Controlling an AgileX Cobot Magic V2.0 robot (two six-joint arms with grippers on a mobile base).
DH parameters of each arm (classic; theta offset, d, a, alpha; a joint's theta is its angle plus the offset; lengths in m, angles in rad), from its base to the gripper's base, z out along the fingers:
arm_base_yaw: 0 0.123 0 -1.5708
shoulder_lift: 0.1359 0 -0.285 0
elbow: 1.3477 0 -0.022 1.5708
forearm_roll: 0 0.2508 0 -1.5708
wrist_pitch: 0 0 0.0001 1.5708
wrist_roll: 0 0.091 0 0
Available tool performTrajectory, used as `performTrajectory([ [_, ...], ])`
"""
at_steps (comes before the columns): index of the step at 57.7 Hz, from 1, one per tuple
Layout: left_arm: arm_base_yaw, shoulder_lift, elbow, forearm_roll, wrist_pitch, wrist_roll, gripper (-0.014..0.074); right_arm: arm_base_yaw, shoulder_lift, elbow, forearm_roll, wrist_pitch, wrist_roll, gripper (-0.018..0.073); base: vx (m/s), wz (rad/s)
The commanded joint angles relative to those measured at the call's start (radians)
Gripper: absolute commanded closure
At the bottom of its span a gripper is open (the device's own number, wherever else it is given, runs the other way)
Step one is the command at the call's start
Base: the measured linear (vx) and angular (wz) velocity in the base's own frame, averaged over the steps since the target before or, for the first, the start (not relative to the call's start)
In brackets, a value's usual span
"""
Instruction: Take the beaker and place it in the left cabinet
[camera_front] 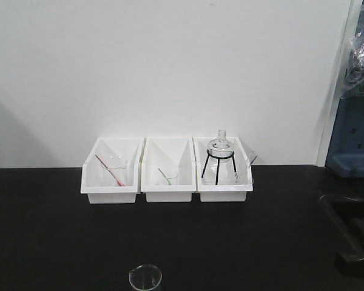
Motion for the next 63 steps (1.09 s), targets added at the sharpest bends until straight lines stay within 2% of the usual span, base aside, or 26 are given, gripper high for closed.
performTrajectory([
  [1,-0.005,-0.012,-0.017,-0.005,-0.081,-0.002,0.0603,-0.007,0.057,-0.036,0.002,-0.116,-0.012,0.0431,0.00,0.00],
  [10,-0.005,-0.012,-0.017,-0.005,-0.081,-0.002,0.0603,-0.007,0.171,-0.036,0.002,-0.197,-0.028,0.0292,0.00,0.00],
  [19,-0.005,-0.012,-0.017,-0.005,-0.081,-0.002,0.0603,-0.007,0.317,-0.036,0.008,-0.428,-0.028,0.0082,0.00,0.00],
  [25,-0.005,-0.012,-0.017,-0.005,-0.081,-0.002,0.0603,-0.007,0.403,-0.036,-0.014,-0.547,-0.020,-0.0010,0.00,0.00],
  [28,-0.005,-0.012,-0.017,-0.005,-0.081,-0.002,0.0603,-0.007,0.432,-0.036,-0.074,-0.573,-0.020,-0.0034,0.00,0.00],
  [32,-0.005,-0.012,-0.017,-0.005,-0.081,-0.002,0.0603,-0.004,0.468,-0.036,-0.273,-0.597,-0.020,-0.0052,0.00,0.00],
  [35,-0.005,-0.012,-0.017,-0.005,-0.081,-0.002,0.0603,0.018,0.483,-0.036,-0.448,-0.610,-0.019,-0.0052,0.00,0.00],
  [37,-0.005,-0.012,-0.017,-0.005,-0.081,-0.002,0.0603,0.042,0.491,-0.036,-0.529,-0.614,-0.012,-0.0050,0.00,0.00],
  [41,-0.005,-0.012,-0.017,-0.005,-0.081,-0.002,0.0603,0.106,0.506,-0.036,-0.593,-0.615,0.011,-0.0050,0.00,0.00],
  [47,-0.005,-0.012,-0.017,-0.005,-0.081,-0.002,0.0603,0.225,0.541,-0.042,-0.562,-0.613,0.013,-0.0050,0.00,0.00],
  [53,-0.005,-0.012,-0.017,-0.005,-0.081,-0.002,0.0603,0.332,0.605,-0.073,-0.458,-0.590,-0.007,-0.0047,0.00,0.00],
  [59,-0.005,-0.012,-0.017,-0.005,-0.081,-0.002,0.0603,0.395,0.675,-0.107,-0.353,-0.590,-0.008,-0.0047,0.00,0.00],
  [63,-0.005,-0.012,-0.017,-0.005,-0.081,-0.002,0.0603,0.428,0.712,-0.132,-0.322,-0.589,-0.008,-0.0047,0.00,0.00],
])
